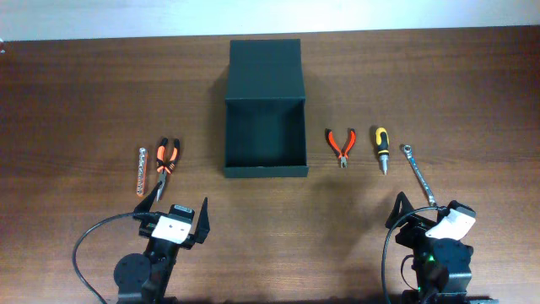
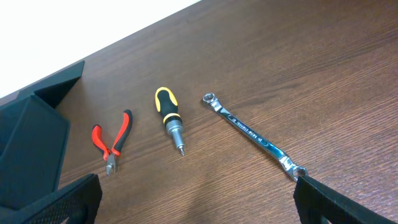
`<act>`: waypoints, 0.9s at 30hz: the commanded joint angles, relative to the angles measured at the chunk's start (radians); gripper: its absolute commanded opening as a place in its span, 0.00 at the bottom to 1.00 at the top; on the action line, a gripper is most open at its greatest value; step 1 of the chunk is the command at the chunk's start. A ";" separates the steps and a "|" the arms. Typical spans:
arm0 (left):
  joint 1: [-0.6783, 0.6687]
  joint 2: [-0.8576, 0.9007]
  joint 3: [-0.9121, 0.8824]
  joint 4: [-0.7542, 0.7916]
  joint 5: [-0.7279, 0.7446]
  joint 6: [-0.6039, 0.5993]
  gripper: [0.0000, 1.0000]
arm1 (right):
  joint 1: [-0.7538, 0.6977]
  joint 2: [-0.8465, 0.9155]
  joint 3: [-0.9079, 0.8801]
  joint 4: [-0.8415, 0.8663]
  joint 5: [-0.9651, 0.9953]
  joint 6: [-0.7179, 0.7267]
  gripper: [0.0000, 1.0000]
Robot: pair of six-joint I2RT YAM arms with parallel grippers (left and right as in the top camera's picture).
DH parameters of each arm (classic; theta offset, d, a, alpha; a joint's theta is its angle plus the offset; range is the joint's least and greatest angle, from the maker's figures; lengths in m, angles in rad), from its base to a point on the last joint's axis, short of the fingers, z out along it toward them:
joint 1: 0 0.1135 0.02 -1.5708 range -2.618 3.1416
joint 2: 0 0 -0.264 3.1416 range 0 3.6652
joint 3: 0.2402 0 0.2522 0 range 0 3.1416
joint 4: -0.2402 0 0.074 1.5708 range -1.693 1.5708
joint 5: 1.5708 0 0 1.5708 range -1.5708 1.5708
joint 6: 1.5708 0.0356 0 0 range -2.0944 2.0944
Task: Pack container
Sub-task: 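Raise both arms from rest toward the tools beside the box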
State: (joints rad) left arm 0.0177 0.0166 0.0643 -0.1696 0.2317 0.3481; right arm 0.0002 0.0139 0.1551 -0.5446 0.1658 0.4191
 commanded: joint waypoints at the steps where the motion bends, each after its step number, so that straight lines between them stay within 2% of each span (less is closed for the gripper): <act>1: -0.004 -0.011 -0.011 0.005 0.000 -0.010 0.99 | -0.007 -0.010 -0.008 0.001 0.002 0.008 0.99; 27: -0.004 -0.011 -0.011 0.019 0.000 -0.022 0.99 | -0.007 -0.010 -0.008 0.006 0.003 0.008 0.99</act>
State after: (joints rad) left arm 0.0177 0.0162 0.0635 -0.1532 0.2317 0.3473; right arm 0.0002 0.0139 0.1551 -0.5434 0.1658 0.4191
